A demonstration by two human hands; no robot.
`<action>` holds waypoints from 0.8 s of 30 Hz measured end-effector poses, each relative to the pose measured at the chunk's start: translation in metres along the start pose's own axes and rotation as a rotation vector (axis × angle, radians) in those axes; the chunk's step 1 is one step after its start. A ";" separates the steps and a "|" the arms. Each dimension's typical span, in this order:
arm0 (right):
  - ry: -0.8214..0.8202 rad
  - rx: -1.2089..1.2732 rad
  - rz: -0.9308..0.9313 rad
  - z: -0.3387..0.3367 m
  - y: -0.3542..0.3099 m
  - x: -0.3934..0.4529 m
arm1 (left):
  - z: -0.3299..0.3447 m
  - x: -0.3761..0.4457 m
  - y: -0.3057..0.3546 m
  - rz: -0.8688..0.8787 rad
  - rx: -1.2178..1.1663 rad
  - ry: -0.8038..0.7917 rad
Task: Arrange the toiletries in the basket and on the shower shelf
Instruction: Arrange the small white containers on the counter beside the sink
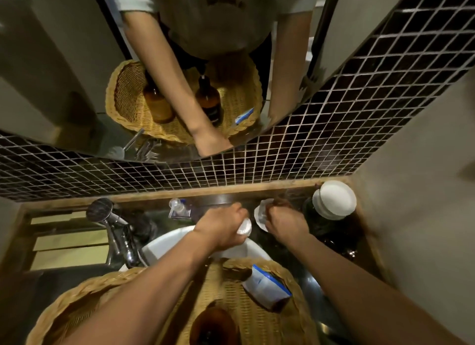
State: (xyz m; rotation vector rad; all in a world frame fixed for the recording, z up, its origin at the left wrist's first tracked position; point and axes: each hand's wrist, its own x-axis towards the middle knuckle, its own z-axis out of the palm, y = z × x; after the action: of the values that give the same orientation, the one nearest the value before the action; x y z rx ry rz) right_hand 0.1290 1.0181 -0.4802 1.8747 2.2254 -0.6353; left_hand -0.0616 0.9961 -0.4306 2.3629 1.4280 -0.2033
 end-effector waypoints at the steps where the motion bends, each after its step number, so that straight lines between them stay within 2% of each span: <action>1: 0.005 -0.008 0.006 0.003 0.001 0.001 | 0.001 0.001 -0.001 0.001 0.003 0.001; 6: 0.049 0.003 0.023 0.009 0.002 0.002 | 0.004 0.003 -0.005 -0.003 -0.005 -0.004; 11: -0.017 0.056 0.044 0.004 0.007 0.003 | 0.005 0.008 -0.004 0.017 -0.021 -0.002; 17: 0.110 0.224 0.126 -0.006 0.007 -0.005 | 0.003 0.025 0.001 0.016 -0.034 0.034; 24: 0.163 0.292 0.077 -0.014 0.011 -0.023 | 0.008 0.043 0.020 0.029 -0.073 0.099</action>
State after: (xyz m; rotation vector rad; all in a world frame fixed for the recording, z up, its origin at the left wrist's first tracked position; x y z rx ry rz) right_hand 0.1466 1.0046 -0.4606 2.2129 2.2437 -0.8640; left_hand -0.0232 1.0199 -0.4461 2.3615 1.4196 -0.0265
